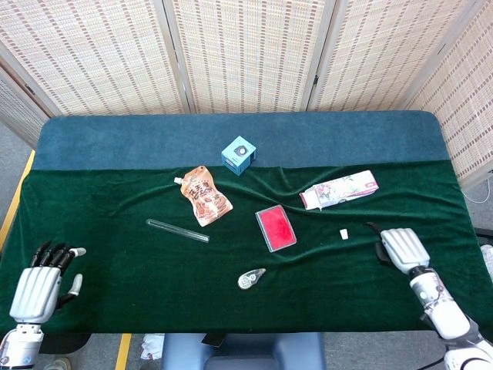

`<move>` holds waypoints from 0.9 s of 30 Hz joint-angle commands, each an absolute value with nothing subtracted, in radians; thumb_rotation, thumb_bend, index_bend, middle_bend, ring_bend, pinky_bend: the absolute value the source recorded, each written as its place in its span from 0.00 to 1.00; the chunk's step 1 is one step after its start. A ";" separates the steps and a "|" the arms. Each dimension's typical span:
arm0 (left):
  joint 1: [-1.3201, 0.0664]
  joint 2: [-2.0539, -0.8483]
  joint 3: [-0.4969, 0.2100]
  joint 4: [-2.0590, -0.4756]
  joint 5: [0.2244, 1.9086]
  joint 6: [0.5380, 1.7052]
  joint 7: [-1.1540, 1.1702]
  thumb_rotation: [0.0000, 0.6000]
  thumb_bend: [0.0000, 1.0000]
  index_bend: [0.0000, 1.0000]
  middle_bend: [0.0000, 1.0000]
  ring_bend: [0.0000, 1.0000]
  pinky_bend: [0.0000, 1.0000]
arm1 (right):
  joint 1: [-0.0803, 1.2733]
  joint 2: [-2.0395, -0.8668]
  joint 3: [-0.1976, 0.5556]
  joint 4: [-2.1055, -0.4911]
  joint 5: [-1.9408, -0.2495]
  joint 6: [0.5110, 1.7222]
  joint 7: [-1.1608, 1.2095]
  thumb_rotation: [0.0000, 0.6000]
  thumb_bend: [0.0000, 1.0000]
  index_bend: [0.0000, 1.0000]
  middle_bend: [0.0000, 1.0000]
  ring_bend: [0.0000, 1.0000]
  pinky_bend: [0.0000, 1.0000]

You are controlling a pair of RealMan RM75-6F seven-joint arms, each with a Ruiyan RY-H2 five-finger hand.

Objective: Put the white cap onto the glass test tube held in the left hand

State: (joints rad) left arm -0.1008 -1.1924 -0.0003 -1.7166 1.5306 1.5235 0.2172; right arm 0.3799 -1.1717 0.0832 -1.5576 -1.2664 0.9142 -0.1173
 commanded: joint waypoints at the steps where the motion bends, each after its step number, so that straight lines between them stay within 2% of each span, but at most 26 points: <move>1: -0.101 -1.195 -0.002 -1.715 1.527 1.519 0.217 1.00 0.50 0.32 0.31 0.21 0.13 | 0.439 -1.236 0.094 -1.480 -1.200 0.828 -0.146 0.97 0.79 0.20 0.93 1.00 1.00; 14: -0.101 -1.201 -0.006 -1.710 1.521 1.500 0.216 1.00 0.50 0.32 0.31 0.21 0.13 | 0.511 -1.334 0.096 -1.376 -1.173 0.758 -0.129 0.96 0.80 0.21 0.93 1.00 1.00; 27: -0.095 -1.201 -0.007 -1.700 1.519 1.498 0.201 1.00 0.50 0.32 0.31 0.21 0.13 | 0.526 -1.353 0.066 -1.376 -1.152 0.761 -0.170 0.96 0.80 0.21 0.93 1.00 1.00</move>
State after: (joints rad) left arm -0.0948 -1.2008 -0.0069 -1.6997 1.5191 1.4975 0.2007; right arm 0.5290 -1.3551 0.0693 -1.3712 -1.1511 0.7554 -0.1675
